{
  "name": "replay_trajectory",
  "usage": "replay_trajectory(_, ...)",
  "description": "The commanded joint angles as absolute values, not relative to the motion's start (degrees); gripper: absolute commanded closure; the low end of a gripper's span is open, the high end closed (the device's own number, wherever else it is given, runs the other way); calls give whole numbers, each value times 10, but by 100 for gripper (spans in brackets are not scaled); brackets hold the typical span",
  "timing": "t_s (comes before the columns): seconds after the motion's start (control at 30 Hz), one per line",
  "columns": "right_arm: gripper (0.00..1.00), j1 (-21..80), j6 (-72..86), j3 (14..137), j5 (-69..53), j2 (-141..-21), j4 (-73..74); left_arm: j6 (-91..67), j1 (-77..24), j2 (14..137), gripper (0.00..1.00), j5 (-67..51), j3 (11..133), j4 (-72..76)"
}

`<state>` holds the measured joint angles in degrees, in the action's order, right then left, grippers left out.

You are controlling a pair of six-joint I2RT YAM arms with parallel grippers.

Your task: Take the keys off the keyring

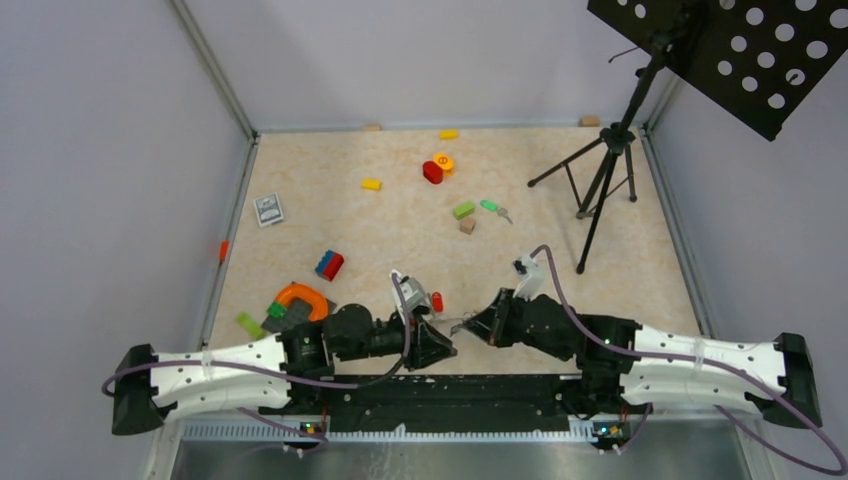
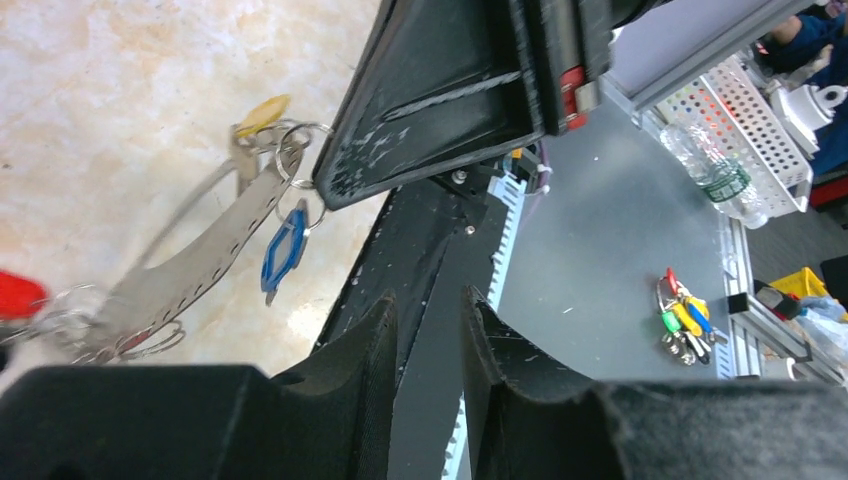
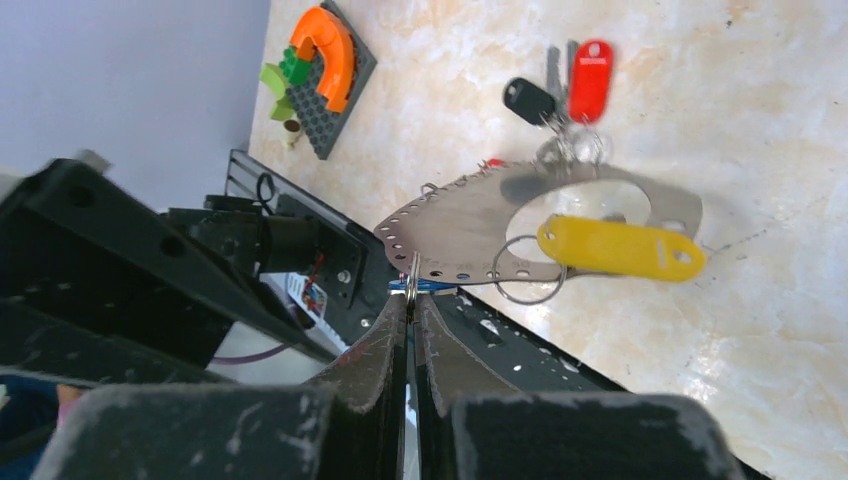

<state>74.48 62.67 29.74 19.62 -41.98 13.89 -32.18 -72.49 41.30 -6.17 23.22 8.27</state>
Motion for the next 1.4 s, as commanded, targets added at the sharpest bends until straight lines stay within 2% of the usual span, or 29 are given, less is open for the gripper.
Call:
replay_trajectory(0.0,100,751,635,336,193,-419,88,-312,-729,400,67,-26,217,83)
replay_trajectory(0.2,100,751,628,349,174,-431,84,-301,-729,415,63,-36,204,107)
replay_trajectory(0.4,100,751,625,352,166,-431,77,-284,-729,417,54,-20,195,112)
replay_trajectory(0.83,100,751,623,349,151,-431,70,-269,-730,405,45,38,168,153)
replay_trajectory(1.13,100,751,626,345,147,-428,66,-236,-736,428,45,35,155,235)
replay_trajectory(1.37,100,751,627,342,145,-429,66,-239,-740,450,49,34,159,262)
